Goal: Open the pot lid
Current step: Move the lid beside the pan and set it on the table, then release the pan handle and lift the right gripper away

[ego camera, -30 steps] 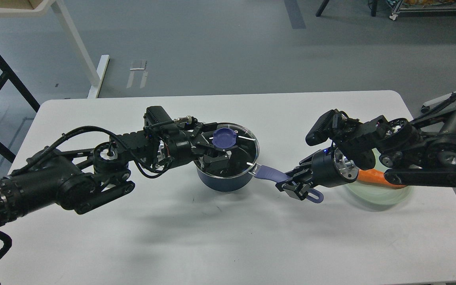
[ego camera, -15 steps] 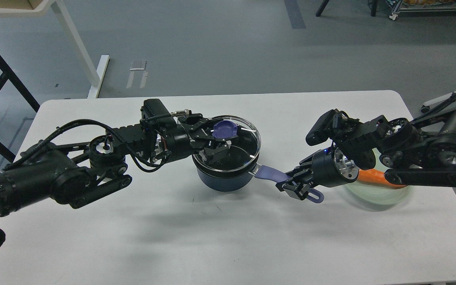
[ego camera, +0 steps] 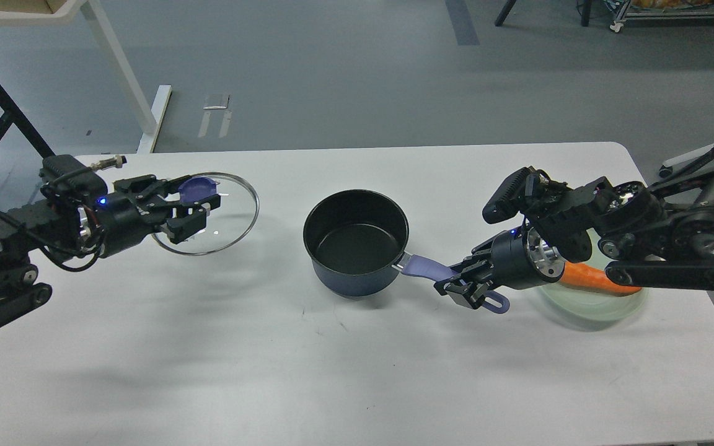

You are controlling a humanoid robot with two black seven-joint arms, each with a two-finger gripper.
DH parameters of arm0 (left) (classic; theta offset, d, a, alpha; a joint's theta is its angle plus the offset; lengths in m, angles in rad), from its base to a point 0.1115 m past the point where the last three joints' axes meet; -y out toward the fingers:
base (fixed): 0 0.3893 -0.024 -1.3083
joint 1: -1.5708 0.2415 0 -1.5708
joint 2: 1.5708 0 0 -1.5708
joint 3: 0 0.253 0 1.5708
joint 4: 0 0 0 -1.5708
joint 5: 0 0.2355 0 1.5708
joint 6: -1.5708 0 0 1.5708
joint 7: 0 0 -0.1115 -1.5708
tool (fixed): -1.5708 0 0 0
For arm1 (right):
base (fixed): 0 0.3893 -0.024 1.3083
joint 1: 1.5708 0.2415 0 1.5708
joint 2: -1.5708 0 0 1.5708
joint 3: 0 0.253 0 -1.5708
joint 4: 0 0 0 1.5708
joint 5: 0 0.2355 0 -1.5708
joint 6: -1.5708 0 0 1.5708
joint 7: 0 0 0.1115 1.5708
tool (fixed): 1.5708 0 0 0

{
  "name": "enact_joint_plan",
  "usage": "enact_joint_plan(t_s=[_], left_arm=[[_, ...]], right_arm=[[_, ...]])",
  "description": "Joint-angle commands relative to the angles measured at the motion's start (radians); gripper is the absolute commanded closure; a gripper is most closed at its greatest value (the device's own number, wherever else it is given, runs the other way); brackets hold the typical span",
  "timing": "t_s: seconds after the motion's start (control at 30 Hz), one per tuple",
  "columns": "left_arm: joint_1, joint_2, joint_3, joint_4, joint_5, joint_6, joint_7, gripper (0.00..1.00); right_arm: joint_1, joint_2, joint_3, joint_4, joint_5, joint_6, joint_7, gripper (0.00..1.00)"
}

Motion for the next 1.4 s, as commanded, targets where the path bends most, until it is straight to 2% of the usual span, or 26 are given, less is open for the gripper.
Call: enact_joint_plan(t_s=[0.0, 0.1, 0.4, 0.77, 0.83, 0.9, 1.0, 1.2, 1.37], left_arm=[[0.054, -0.002, 0.001, 0.143, 0.004, 0.021, -0.051, 0.54], [0.089, -0.027, 0.004, 0.252, 0.004, 0.045, -0.08, 0.54], [0.099, -0.059, 0.159, 0.359, -0.018, 0.179, -0.08, 0.53], [0.1, -0.073, 0.182, 0.361, -0.058, 0.182, -0.08, 0.44], [0.099, -0.073, 0.182, 0.361, -0.058, 0.182, -0.08, 0.36], [0.099, -0.073, 0.181, 0.361, -0.064, 0.183, -0.08, 0.21], [0.099, -0.073, 0.185, 0.361, -0.121, 0.18, -0.08, 0.17], [0.097, -0.073, 0.189, 0.361, -0.192, 0.182, -0.08, 0.06], [0.083, -0.07, 0.179, 0.361, -0.369, 0.17, -0.08, 0.01]], right_arm=[[0.0, -0.006, -0.003, 0.0, 0.0, 0.0, 0.0, 0.73], [0.001, -0.009, -0.003, 0.002, 0.0, 0.0, 0.0, 0.73], [0.008, -0.007, -0.001, 0.002, 0.0, 0.0, 0.0, 0.73], [0.006, -0.009, -0.001, 0.002, 0.0, 0.0, 0.0, 0.73], [0.004, -0.009, -0.001, 0.0, 0.0, 0.0, 0.0, 0.67], [0.004, -0.009, -0.001, 0.0, 0.001, -0.002, 0.0, 0.55], [0.004, -0.009, -0.001, 0.0, 0.006, 0.0, 0.0, 0.45], [0.004, -0.009, 0.002, 0.0, 0.007, -0.002, 0.0, 0.35], [0.023, -0.029, 0.035, -0.006, 0.009, -0.008, 0.002, 0.25]])
